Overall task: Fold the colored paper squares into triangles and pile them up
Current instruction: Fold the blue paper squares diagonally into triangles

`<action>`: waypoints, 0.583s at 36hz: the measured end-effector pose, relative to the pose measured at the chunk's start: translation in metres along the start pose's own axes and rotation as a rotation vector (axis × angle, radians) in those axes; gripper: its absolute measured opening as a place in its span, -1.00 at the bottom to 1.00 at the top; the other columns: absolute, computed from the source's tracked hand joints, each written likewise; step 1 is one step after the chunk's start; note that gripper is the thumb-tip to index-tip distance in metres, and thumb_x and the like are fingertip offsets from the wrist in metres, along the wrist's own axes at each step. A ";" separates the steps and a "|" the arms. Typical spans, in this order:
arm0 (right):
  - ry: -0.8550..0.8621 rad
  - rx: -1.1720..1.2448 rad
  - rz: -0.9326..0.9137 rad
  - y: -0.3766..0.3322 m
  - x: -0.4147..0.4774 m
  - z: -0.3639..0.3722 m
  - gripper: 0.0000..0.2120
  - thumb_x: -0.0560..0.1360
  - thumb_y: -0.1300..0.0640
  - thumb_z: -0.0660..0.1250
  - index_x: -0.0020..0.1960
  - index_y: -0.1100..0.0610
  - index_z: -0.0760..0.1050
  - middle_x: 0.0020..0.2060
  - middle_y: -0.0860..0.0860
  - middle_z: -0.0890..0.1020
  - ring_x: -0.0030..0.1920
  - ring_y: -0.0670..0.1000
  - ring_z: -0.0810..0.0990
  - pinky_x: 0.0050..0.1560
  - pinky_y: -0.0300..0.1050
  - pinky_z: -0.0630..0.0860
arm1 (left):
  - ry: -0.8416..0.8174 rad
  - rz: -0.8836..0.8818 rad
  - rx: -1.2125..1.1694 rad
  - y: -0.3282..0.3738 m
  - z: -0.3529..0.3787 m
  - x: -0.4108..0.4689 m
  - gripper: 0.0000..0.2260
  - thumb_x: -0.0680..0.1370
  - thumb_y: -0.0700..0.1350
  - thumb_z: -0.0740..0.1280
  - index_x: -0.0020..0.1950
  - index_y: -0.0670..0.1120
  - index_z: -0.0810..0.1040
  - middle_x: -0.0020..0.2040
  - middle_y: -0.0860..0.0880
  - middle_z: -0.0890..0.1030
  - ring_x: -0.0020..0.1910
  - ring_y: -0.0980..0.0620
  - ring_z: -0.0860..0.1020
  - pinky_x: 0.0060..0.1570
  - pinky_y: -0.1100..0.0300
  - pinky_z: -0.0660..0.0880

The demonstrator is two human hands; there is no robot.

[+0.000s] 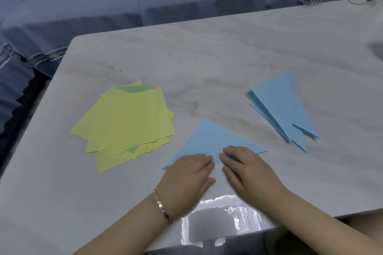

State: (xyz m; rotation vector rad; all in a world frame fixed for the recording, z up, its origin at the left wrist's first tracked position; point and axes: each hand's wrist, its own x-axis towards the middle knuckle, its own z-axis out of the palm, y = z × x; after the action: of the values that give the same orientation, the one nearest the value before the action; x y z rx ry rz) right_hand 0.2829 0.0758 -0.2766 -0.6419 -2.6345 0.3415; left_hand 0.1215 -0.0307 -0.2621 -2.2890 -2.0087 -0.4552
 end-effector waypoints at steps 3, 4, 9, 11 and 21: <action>-0.023 -0.017 0.001 -0.002 0.002 -0.004 -0.66 0.50 0.05 0.14 0.06 0.18 0.61 0.00 0.04 0.62 0.04 0.04 0.54 0.02 -0.14 0.51 | 0.042 -0.040 0.038 0.004 0.006 -0.008 -0.64 0.49 0.06 0.15 0.10 -0.09 0.61 0.05 0.01 0.62 0.05 0.04 0.43 0.05 0.16 0.34; -0.022 -0.020 0.001 -0.003 0.002 -0.004 -0.66 0.50 0.05 0.14 0.05 0.18 0.62 0.00 0.03 0.62 0.03 0.04 0.55 0.01 -0.15 0.51 | 0.060 -0.059 0.054 0.007 0.006 -0.008 -0.63 0.48 0.07 0.15 0.10 -0.08 0.61 0.03 0.01 0.62 0.03 0.03 0.41 0.05 0.16 0.32; -0.028 -0.020 0.016 -0.005 0.003 -0.009 -0.66 0.50 0.04 0.14 0.04 0.16 0.62 -0.02 0.00 0.63 0.03 0.00 0.53 -0.04 -0.19 0.51 | 0.099 -0.142 0.079 0.017 0.006 -0.006 -0.67 0.50 0.06 0.14 0.04 -0.05 0.62 -0.05 0.01 0.62 -0.06 0.01 0.46 -0.01 0.15 0.32; -0.038 -0.023 0.018 -0.007 0.003 -0.011 -0.67 0.49 0.05 0.14 0.03 0.16 0.62 -0.01 -0.01 0.62 0.03 0.00 0.53 -0.07 -0.18 0.52 | 0.111 -0.152 0.084 0.014 0.003 -0.011 -0.69 0.50 0.01 0.15 0.01 -0.07 0.63 -0.11 0.02 0.61 -0.14 0.00 0.53 -0.05 0.16 0.33; -0.105 -0.002 0.091 -0.014 0.010 -0.019 -0.70 0.46 0.03 0.16 -0.11 0.14 0.63 -0.12 -0.01 0.63 -0.12 0.07 0.60 -0.19 -0.12 0.56 | 0.088 -0.240 0.116 -0.021 -0.025 -0.075 -0.57 0.60 -0.01 0.00 0.04 -0.13 0.64 -0.14 0.00 0.62 -0.13 0.02 0.41 -0.07 0.17 0.32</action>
State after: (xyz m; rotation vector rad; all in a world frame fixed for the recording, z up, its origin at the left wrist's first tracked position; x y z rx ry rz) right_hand 0.2779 0.0716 -0.2517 -0.7654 -2.7104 0.4094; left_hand 0.0883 -0.1056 -0.2613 -1.9365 -2.2125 -0.4317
